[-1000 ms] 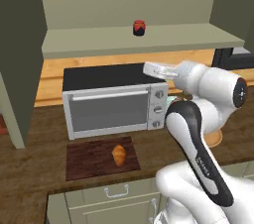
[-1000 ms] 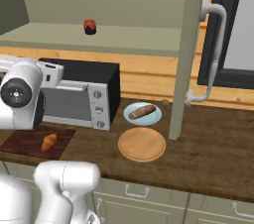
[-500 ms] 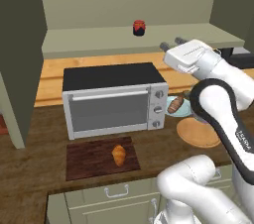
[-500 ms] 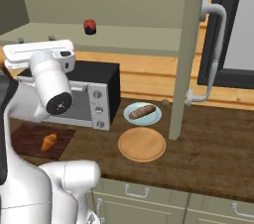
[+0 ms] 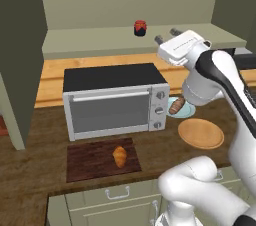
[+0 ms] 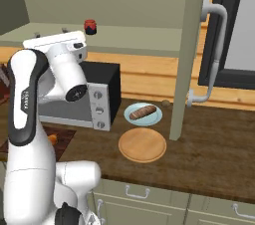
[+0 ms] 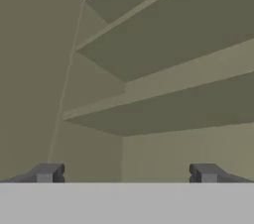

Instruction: From the different types of pastries on the counter, select a croissant and place it on the cutting board. Then retrieve a jar of jam from the cabinet and place it alongside the croissant on the cutting board.

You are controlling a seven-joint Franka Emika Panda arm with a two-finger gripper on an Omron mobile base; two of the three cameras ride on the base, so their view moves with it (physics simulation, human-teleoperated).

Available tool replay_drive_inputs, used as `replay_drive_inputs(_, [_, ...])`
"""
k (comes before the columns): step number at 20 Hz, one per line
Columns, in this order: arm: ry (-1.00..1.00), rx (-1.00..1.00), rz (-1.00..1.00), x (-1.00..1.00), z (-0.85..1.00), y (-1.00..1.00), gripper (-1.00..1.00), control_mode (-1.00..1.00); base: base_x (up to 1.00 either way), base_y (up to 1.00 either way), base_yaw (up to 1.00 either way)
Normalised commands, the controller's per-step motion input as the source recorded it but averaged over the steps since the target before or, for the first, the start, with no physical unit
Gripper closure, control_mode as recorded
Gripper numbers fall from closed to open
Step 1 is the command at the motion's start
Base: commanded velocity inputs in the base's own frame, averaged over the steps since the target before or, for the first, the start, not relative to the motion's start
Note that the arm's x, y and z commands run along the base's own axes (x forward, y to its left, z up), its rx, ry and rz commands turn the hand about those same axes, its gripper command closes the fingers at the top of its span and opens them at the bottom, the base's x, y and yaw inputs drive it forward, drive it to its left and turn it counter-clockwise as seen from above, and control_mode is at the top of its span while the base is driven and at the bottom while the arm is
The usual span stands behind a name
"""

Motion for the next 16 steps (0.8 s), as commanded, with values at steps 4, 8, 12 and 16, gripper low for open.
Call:
replay_drive_inputs(4, [-0.01,-0.03,-0.01,-0.09,0.92,-0.75,-1.00,-1.00,0.00,0.00,0.00])
replay_drive_inputs(8, [0.06,-0.03,0.01,0.00,0.03,-0.05,-1.00,-1.00,0.00,0.00,0.00])
replay_drive_inputs(12, [0.34,-0.07,-0.05,-0.02,0.59,-0.48,-1.00,-1.00,0.00,0.00,0.00])
replay_drive_inputs(16, [0.39,-0.14,-0.13,-0.04,0.67,-0.50,-1.00,-1.00,0.00,0.00,0.00])
